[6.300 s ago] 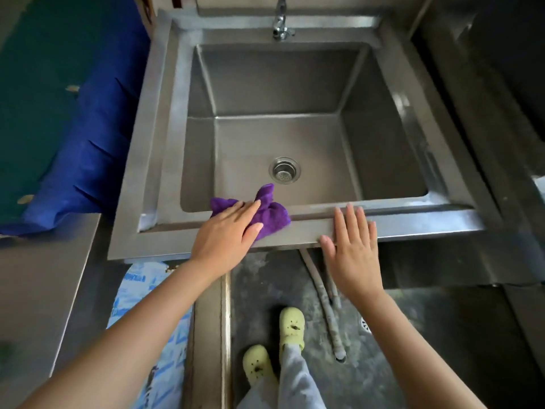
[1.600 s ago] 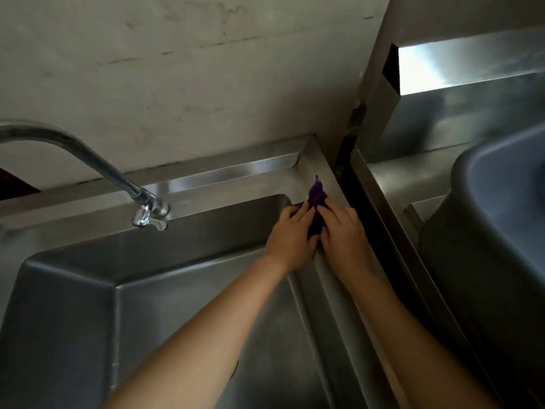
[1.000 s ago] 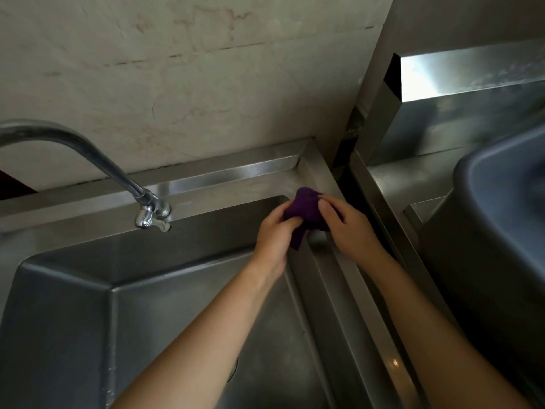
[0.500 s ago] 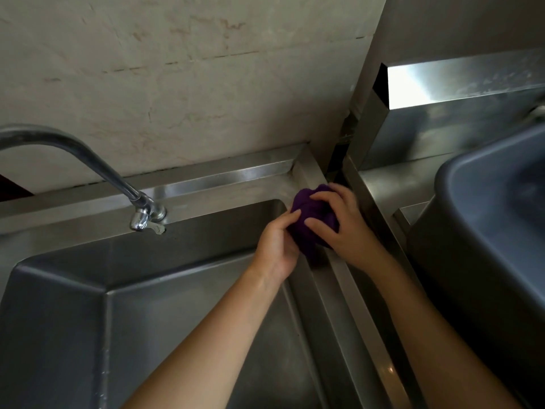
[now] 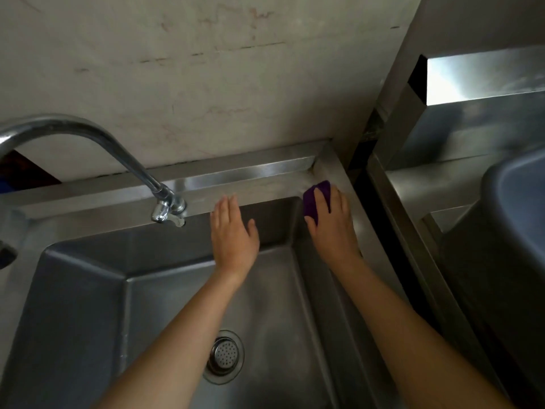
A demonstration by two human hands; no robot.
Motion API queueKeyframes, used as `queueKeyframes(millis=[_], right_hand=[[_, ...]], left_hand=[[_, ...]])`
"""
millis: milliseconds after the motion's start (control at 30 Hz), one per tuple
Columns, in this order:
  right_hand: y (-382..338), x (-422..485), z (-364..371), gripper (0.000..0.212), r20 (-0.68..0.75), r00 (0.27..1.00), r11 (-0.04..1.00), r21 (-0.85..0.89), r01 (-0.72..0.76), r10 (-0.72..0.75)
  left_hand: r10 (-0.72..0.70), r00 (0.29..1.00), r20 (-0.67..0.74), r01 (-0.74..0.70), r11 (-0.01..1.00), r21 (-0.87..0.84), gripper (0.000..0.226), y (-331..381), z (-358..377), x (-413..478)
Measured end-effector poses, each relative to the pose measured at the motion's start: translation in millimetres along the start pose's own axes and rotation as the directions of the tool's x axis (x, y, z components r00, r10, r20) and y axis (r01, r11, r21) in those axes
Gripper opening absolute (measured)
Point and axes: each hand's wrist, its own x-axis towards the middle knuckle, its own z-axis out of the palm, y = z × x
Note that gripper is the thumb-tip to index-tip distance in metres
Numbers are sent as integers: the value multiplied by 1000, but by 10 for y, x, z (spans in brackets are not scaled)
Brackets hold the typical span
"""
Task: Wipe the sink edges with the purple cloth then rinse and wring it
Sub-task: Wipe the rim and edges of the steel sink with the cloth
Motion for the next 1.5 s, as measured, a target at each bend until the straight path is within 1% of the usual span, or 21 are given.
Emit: queueKeyframes(millis=[67, 133, 300, 433, 500, 600, 633, 733, 800, 867, 1000, 1067, 1167, 1233, 1367, 1500], right_hand=[[-16, 33, 94, 56, -2, 1000, 1000, 9, -4, 4], [-39, 115, 133, 54, -13, 1000, 1000, 12, 0, 0], [-154, 358, 180, 48, -23, 999, 998, 63, 26, -25], [-345, 432, 285, 50, -52, 998, 995, 91, 51, -46], [-394, 430, 294, 50, -68, 997, 995, 86, 51, -45], [-446, 404, 265, 52, -2, 998, 988, 144, 58, -58], [-510, 401, 273, 52, 29, 995, 981, 172, 85, -91], [-869, 418, 389, 50, 111, 949, 941, 207, 267, -294], [-1109, 464, 465, 48, 148, 909, 908, 224, 353, -390], [-1277, 523, 501, 46, 177, 875, 881, 249, 403, -451], [-1478, 622, 555, 45, 274, 778, 824, 238, 515, -565], [-1544, 651, 575, 44, 293, 757, 811, 243, 532, -584], [-1545, 638, 589, 42, 271, 771, 817, 229, 530, -576], [-1498, 585, 589, 39, 199, 813, 833, 222, 506, -547], [-1232, 487, 556, 38, 41, 914, 903, 184, 389, -402], [-781, 508, 396, 40, 2, 963, 954, 133, 267, -270]], left_hand=[[-4, 1000, 18, 2, 991, 131, 65, -243, -25, 35], [8, 999, 31, -14, 979, 204, 68, -405, -28, 65], [-21, 999, 49, 7, 963, 271, 70, -684, -19, 62], [63, 997, 39, -72, 953, 296, 67, -825, -61, 57], [80, 996, 27, -84, 948, 308, 68, -896, -88, 35], [72, 997, 33, -79, 942, 327, 74, -995, -126, 15], [73, 996, 46, -85, 938, 336, 76, -1018, -130, 14], [89, 992, 84, -112, 936, 334, 81, -1044, -155, 21], [99, 988, 116, -130, 942, 308, 84, -1052, -186, 32], [102, 982, 156, -143, 948, 283, 87, -1064, -227, 50], [101, 976, 192, -154, 946, 284, 93, -1053, -263, 52], [95, 978, 188, -145, 951, 271, 94, -1033, -263, 46], [84, 980, 179, -133, 951, 278, 95, -1004, -240, 27], [80, 982, 173, -127, 952, 278, 94, -979, -226, 21], [81, 984, 158, -122, 953, 276, 86, -884, -205, 16], [137, 969, 207, -188, 950, 248, 78, -682, -105, 75]])
